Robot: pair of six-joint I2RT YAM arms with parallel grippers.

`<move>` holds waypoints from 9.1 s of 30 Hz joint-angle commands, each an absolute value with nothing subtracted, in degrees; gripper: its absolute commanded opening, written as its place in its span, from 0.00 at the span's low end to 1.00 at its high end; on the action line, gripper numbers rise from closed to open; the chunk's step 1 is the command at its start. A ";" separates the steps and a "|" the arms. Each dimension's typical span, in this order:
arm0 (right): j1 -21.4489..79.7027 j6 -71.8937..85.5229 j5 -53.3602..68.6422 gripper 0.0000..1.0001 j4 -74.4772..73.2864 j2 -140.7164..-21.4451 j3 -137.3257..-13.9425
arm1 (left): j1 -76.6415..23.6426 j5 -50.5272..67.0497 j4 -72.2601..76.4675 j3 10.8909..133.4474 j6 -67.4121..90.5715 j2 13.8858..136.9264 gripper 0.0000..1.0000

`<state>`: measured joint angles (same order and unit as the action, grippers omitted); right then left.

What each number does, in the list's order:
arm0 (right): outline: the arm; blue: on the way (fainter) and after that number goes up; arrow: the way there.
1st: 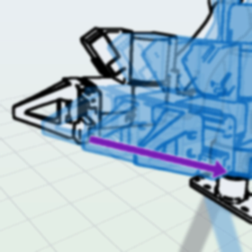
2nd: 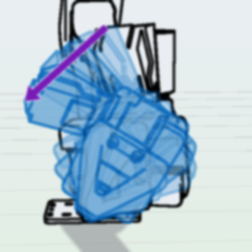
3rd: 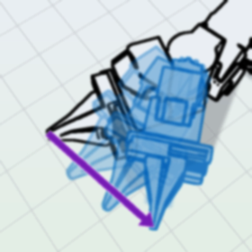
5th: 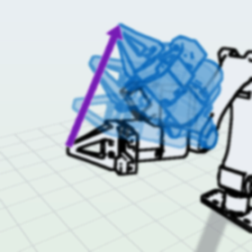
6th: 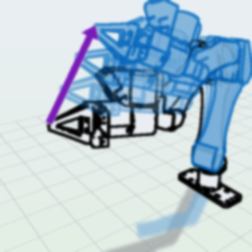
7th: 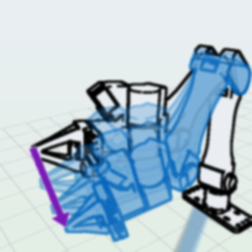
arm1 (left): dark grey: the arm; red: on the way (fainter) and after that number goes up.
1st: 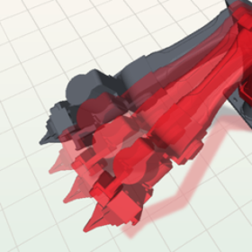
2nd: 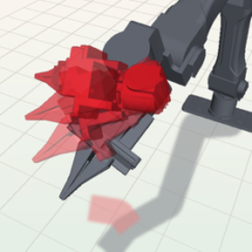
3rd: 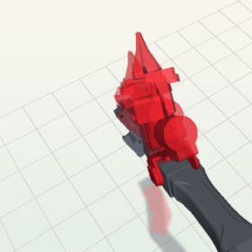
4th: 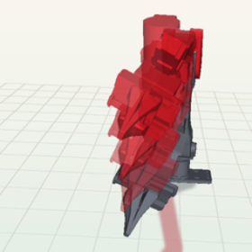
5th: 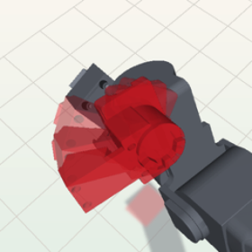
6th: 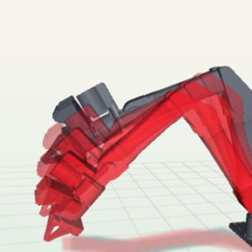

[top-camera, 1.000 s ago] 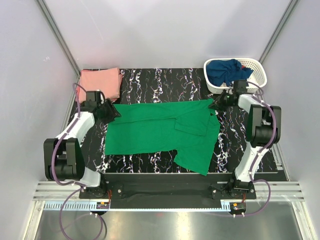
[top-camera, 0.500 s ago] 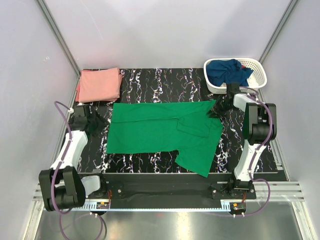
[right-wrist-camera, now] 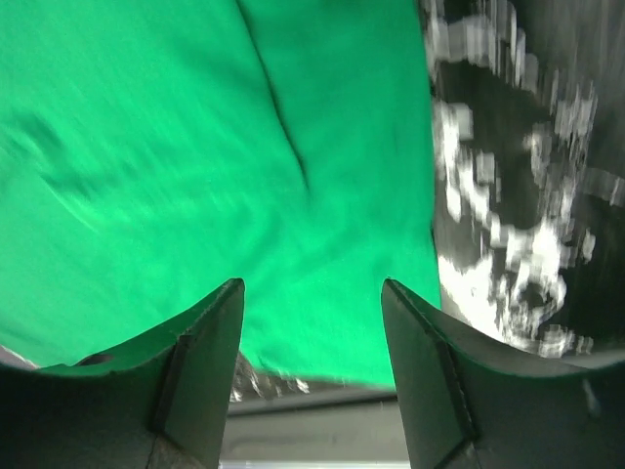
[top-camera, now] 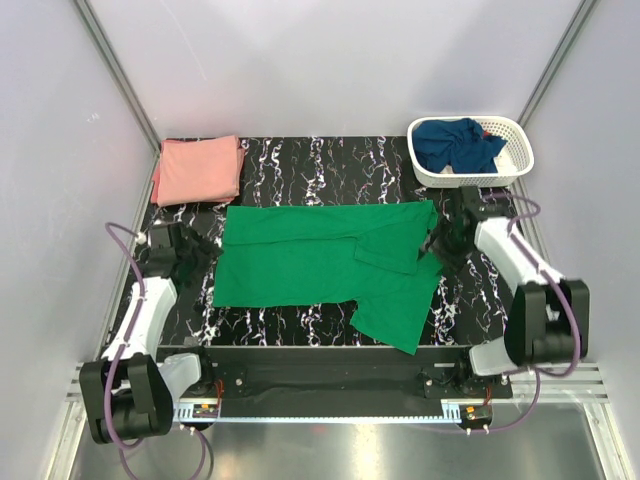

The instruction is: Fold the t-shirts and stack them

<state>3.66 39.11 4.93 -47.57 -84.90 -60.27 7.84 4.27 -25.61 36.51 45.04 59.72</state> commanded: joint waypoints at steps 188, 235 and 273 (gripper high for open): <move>27.16 40.25 -32.87 0.00 -37.44 -75.32 -64.42 | 5.72 -1.58 -44.56 65.21 61.70 94.66 0.00; 26.46 34.98 -36.12 0.00 -36.65 -75.40 -65.30 | 0.26 -13.01 -53.61 76.20 68.20 102.30 0.00; 24.87 31.38 -30.77 0.00 -32.17 -84.63 -65.21 | -1.58 -2.18 -29.87 61.26 50.27 91.84 0.57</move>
<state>25.47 32.73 -31.73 -33.65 -83.70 -62.59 -0.99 -6.92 -37.01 62.30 53.30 91.31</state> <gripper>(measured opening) 0.012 0.577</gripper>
